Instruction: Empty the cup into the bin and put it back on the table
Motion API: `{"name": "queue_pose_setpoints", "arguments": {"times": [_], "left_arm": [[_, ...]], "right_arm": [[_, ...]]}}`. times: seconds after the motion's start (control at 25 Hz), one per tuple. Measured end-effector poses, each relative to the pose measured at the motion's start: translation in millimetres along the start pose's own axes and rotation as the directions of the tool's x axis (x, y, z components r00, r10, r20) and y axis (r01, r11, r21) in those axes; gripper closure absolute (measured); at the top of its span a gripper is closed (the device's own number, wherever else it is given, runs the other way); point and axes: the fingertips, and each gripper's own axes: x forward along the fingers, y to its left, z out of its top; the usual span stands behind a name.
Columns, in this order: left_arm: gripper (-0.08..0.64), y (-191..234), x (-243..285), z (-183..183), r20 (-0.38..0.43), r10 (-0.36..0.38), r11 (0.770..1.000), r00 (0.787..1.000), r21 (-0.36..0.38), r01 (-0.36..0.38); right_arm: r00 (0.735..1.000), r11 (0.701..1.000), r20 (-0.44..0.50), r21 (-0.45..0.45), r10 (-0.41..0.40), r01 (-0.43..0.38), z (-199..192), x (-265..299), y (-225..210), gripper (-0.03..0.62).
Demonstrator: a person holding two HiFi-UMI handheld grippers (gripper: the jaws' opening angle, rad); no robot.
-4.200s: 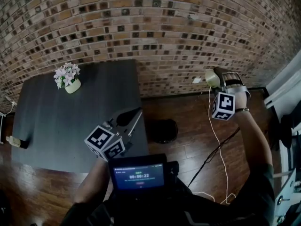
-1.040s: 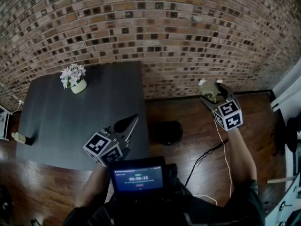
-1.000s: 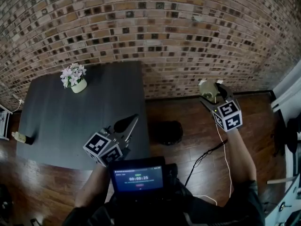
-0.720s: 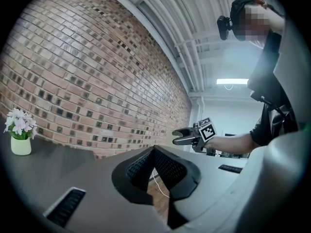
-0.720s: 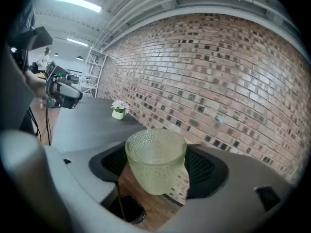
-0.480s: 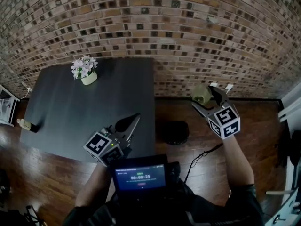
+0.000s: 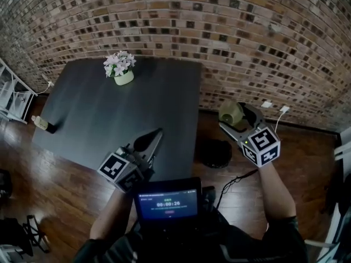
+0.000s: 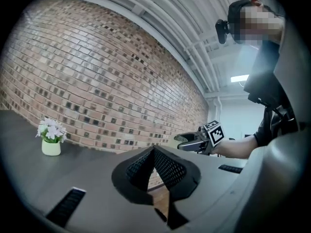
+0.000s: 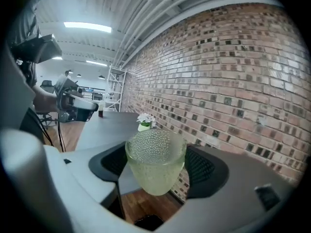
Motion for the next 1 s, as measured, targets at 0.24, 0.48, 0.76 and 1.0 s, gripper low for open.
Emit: {"name": "queue_pose_setpoints", "arguments": {"times": [0.24,0.48,0.76,1.0], "left_arm": [[0.569,25.5,-39.1,2.2,0.016,0.121,0.993,0.993,0.009,-0.121],[0.569,49.6,-72.3,10.0,0.044,0.212,0.977,0.976,0.01,-0.213],[0.569,70.5,-105.1,13.8,0.062,0.298,0.954,0.953,-0.001,-0.298],[0.569,86.0,-127.6,13.9,0.072,0.358,0.934,0.931,-0.015,-0.358]], "right_arm": [[0.991,0.991,0.03,-0.005,0.131,-0.131,12.9,36.4,43.6,0.216],[0.97,0.971,0.052,-0.021,0.237,-0.236,29.7,67.3,84.4,0.216],[0.933,0.935,0.067,-0.045,0.353,-0.351,47.0,98.7,135.0,0.216],[0.9,0.902,0.069,-0.031,0.431,-0.43,47.5,118.3,177.1,0.216]]}}
